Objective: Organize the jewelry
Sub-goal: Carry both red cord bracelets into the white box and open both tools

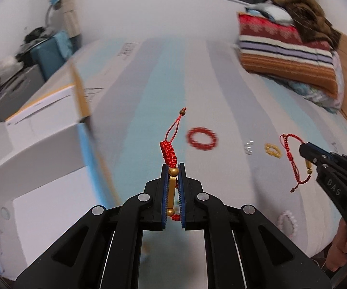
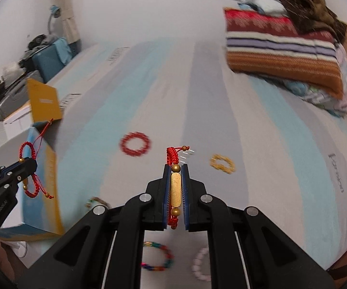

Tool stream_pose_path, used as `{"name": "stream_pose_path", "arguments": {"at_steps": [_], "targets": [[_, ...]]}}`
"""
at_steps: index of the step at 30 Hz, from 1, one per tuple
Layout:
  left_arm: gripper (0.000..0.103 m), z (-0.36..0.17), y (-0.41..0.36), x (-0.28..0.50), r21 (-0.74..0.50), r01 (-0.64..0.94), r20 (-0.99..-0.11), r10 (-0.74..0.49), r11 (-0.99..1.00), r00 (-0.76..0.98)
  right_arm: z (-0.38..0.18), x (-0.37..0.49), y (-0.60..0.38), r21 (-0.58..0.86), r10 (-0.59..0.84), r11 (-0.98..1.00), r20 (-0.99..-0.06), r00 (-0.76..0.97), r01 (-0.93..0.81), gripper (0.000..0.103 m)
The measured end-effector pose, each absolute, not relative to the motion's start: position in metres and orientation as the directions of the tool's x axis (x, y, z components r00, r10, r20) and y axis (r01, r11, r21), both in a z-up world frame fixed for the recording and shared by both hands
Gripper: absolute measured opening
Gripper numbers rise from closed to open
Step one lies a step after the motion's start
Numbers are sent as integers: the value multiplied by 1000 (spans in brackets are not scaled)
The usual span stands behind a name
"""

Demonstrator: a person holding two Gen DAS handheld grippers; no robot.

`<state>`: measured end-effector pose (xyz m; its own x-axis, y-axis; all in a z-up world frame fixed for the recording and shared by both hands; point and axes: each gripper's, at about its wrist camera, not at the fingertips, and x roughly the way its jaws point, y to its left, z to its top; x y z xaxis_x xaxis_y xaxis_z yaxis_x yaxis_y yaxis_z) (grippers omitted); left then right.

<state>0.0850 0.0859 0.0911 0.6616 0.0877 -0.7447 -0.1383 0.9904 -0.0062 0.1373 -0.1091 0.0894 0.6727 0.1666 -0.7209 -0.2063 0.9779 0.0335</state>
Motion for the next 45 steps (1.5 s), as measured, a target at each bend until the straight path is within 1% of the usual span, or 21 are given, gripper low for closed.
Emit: {"name": "stream_pose_path", "arguments": {"at_steps": [6, 13, 18, 22, 25, 30, 37, 41, 45], "targets": [[7, 100, 144, 54, 13, -242, -737, 173, 970, 653, 115, 119, -38, 22, 243, 949, -689, 683, -315, 8], [7, 104, 222, 6, 19, -382, -741, 269, 924, 615, 129, 89, 57, 14, 351, 887, -672, 652, -462, 8], [7, 100, 270, -29, 18, -464, -752, 318, 886, 578, 123, 66, 116, 5, 409, 830, -685, 603, -557, 8], [7, 91, 296, -43, 11, -511, -771, 333, 860, 543, 106, 56, 157, 0, 426, 790, -719, 549, -614, 8], [7, 78, 311, -50, 17, -540, -788, 343, 842, 510, 88, 57, 179, -8, 414, 775, -750, 516, -632, 8], [7, 54, 333, -61, 12, -569, -828, 328, 822, 456, 58, 61, 200, -19, 372, 773, -796, 477, -635, 8], [7, 21, 347, -62, 18, -571, -872, 293, 821, 394, 20, 67, 216, -28, 308, 776, -856, 416, -630, 8], [7, 11, 351, -59, 24, -574, -882, 287, 819, 373, 12, 68, 218, -25, 298, 778, -865, 404, -627, 8], [8, 6, 353, -56, 30, -581, -886, 291, 813, 361, 12, 67, 217, -28, 294, 779, -866, 405, -626, 10]]}}
